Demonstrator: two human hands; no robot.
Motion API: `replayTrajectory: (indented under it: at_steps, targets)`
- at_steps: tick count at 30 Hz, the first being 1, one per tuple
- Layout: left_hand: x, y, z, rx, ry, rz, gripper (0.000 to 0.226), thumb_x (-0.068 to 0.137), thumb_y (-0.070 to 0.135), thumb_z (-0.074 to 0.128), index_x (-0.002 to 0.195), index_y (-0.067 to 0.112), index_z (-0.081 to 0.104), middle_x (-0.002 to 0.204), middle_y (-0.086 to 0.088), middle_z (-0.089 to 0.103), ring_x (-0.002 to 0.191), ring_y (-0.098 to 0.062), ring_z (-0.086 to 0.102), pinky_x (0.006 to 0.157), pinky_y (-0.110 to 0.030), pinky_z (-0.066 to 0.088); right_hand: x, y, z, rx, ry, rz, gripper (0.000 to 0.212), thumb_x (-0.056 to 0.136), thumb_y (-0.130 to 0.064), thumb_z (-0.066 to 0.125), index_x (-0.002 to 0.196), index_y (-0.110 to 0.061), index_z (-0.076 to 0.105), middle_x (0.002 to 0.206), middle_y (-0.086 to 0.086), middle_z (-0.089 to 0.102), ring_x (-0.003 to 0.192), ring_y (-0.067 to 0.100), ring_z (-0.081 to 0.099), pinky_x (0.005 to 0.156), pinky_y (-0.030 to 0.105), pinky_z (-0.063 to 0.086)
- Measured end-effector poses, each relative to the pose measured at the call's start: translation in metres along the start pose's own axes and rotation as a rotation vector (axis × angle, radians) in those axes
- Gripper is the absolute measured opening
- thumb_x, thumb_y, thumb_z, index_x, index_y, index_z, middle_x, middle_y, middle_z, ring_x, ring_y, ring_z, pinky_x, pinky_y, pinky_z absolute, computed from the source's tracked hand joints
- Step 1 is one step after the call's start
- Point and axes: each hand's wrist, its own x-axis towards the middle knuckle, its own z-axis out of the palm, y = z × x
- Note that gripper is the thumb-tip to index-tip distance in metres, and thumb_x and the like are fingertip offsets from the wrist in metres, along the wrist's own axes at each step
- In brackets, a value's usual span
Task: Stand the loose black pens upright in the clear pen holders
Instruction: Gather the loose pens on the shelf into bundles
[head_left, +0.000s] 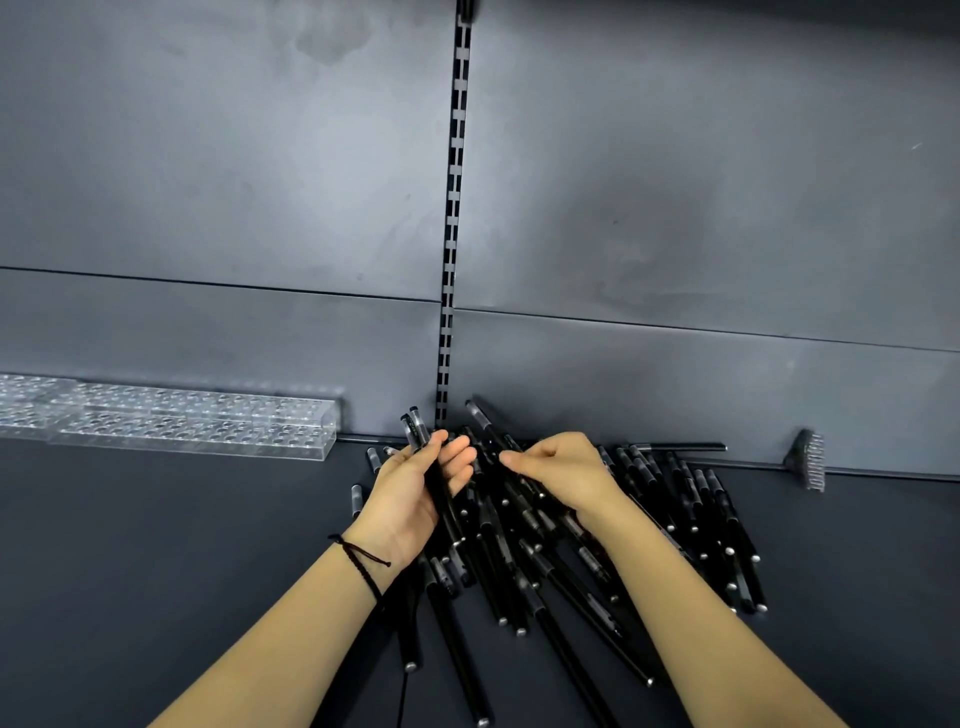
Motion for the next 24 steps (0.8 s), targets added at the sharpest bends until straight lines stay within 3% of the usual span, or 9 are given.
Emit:
replayTrajectory:
  at_steps: [2,6,10,12,14,18,24]
  targets:
    - [0.000,0.000,0.001,-0.011,-0.014,0.014,0.017,0.099,0.012,0.051,0.109,0.001,0.060,0.108,-0.017,0.070,0.091,-0.023,0.071,0.077,-0.029,0.059,-0.014,-0.012,0.000,0.146,-0.104,-0.017,0.023,0.087,-0.027,0.072,0.087,-0.004,0.074,0.043,-0.014,0.054,0.042,-0.003,0.051,0.046,0.009,0.040]
    - [-0.003,-0.001,0.003,0.034,-0.051,0.054,0.022,0.096,0.019,0.055,0.110,0.003,0.061,0.101,-0.013,0.073,0.088,-0.021,0.072,0.076,-0.030,0.060,-0.025,-0.020,0.018,0.133,-0.269,-0.082,0.034,0.085,-0.032,0.072,0.086,0.002,0.072,0.052,-0.003,0.039,0.041,0.005,0.030,0.040,0.015,0.024]
    - [-0.005,0.005,0.001,0.011,0.008,0.103,0.017,0.099,0.017,0.051,0.100,0.006,0.063,0.080,-0.005,0.073,0.064,-0.014,0.072,0.057,-0.027,0.059,-0.022,-0.016,0.020,0.058,-0.188,-0.107,0.037,0.089,-0.045,0.063,0.079,-0.010,0.072,0.061,-0.004,0.057,0.041,0.001,0.039,0.044,0.014,0.030]
    - [-0.005,0.008,-0.001,0.033,0.031,0.108,0.018,0.101,0.021,0.049,0.097,0.010,0.063,0.070,0.001,0.066,0.051,-0.009,0.062,0.051,-0.022,0.055,-0.014,-0.007,0.016,-0.126,-0.032,-0.156,0.033,0.087,-0.044,0.066,0.070,-0.016,0.070,0.058,-0.008,0.057,0.047,0.001,0.046,0.053,0.021,0.038]
    - [-0.005,0.009,-0.003,0.069,0.029,0.099,0.019,0.101,0.024,0.049,0.097,0.012,0.062,0.066,0.004,0.061,0.045,-0.007,0.052,0.045,-0.020,0.049,-0.010,0.000,0.013,-0.320,0.021,-0.131,0.026,0.082,-0.043,0.071,0.067,-0.022,0.067,0.057,-0.010,0.057,0.058,0.005,0.054,0.063,0.026,0.046]
    - [-0.004,0.007,-0.002,0.116,0.003,0.082,0.017,0.101,0.026,0.049,0.102,0.014,0.061,0.065,0.005,0.059,0.042,-0.006,0.045,0.039,-0.018,0.041,-0.012,-0.003,0.009,-0.445,-0.049,-0.071,0.018,0.076,-0.040,0.076,0.069,-0.027,0.066,0.066,-0.011,0.063,0.072,0.010,0.064,0.069,0.028,0.052]
    - [-0.003,0.008,-0.005,0.079,-0.006,0.046,0.017,0.099,0.023,0.053,0.100,0.010,0.064,0.068,0.003,0.062,0.051,-0.007,0.056,0.045,-0.019,0.048,-0.015,-0.006,0.005,-0.411,-0.034,0.018,0.005,0.071,-0.027,0.073,0.072,-0.022,0.073,0.056,-0.010,0.063,0.056,0.009,0.060,0.064,0.024,0.049]
